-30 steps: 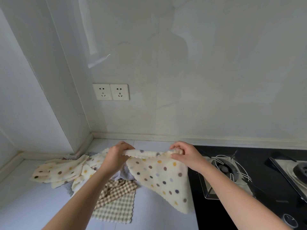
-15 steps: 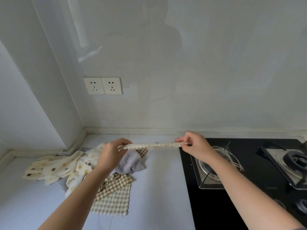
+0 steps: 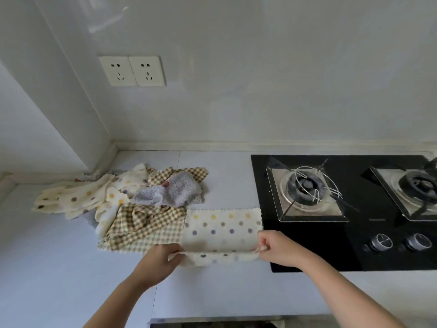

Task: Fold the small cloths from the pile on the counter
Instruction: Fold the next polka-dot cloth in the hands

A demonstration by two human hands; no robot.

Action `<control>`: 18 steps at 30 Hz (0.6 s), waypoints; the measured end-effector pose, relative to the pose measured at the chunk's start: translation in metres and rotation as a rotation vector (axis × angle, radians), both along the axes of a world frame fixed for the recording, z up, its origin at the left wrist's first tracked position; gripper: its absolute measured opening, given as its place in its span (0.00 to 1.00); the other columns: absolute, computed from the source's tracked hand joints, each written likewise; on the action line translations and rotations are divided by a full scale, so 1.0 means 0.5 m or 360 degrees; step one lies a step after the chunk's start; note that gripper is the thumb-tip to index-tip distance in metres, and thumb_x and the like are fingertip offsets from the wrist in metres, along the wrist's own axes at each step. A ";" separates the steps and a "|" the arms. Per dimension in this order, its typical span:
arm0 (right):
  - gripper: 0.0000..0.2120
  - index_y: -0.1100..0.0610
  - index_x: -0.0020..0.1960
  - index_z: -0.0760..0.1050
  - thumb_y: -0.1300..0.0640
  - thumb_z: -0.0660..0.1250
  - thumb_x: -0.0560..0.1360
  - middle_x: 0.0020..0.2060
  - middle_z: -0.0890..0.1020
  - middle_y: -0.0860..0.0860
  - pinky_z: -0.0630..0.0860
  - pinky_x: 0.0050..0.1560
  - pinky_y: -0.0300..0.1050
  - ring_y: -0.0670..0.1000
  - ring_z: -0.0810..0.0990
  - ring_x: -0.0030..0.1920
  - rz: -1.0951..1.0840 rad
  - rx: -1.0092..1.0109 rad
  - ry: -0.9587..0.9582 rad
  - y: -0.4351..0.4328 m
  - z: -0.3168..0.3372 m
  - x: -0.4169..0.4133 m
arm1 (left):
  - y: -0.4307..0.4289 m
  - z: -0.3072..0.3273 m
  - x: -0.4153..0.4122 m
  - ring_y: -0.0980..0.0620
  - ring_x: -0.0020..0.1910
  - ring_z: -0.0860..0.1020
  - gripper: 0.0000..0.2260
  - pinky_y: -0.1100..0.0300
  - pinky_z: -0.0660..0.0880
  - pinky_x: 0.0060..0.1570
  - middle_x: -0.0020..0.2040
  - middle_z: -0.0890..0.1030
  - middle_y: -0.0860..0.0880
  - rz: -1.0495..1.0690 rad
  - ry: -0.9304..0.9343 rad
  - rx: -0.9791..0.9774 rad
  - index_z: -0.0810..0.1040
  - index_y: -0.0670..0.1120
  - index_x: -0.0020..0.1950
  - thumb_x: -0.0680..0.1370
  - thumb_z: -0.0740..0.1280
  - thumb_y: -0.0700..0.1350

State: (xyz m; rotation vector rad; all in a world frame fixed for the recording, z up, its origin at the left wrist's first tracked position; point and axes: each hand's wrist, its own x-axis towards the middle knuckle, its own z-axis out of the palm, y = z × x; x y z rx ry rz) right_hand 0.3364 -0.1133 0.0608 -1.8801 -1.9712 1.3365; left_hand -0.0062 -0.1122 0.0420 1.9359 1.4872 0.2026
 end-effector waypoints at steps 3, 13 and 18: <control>0.07 0.54 0.37 0.67 0.61 0.65 0.69 0.31 0.68 0.42 0.64 0.35 0.41 0.44 0.69 0.31 -0.0094 -0.0015 0.0014 0.005 -0.006 0.001 | 0.009 -0.003 0.008 0.64 0.41 0.77 0.09 0.71 0.70 0.40 0.40 0.81 0.60 0.0103 -0.0057 -0.0034 0.77 0.59 0.43 0.79 0.66 0.44; 0.04 0.56 0.51 0.68 0.61 0.57 0.78 0.40 0.74 0.51 0.66 0.33 0.41 0.48 0.72 0.36 -0.0642 0.0150 -0.0213 0.097 -0.047 -0.046 | 0.143 -0.027 0.093 0.43 0.43 0.76 0.09 0.56 0.65 0.36 0.42 0.79 0.43 0.0702 -0.0096 -0.0033 0.78 0.41 0.48 0.81 0.60 0.43; 0.11 0.60 0.61 0.67 0.59 0.55 0.81 0.51 0.80 0.58 0.73 0.40 0.47 0.58 0.80 0.49 -0.0586 0.0251 -0.0648 0.127 -0.061 -0.072 | 0.176 -0.044 0.124 0.40 0.52 0.77 0.09 0.57 0.67 0.41 0.48 0.79 0.41 0.0771 0.0157 -0.0167 0.76 0.41 0.52 0.80 0.57 0.42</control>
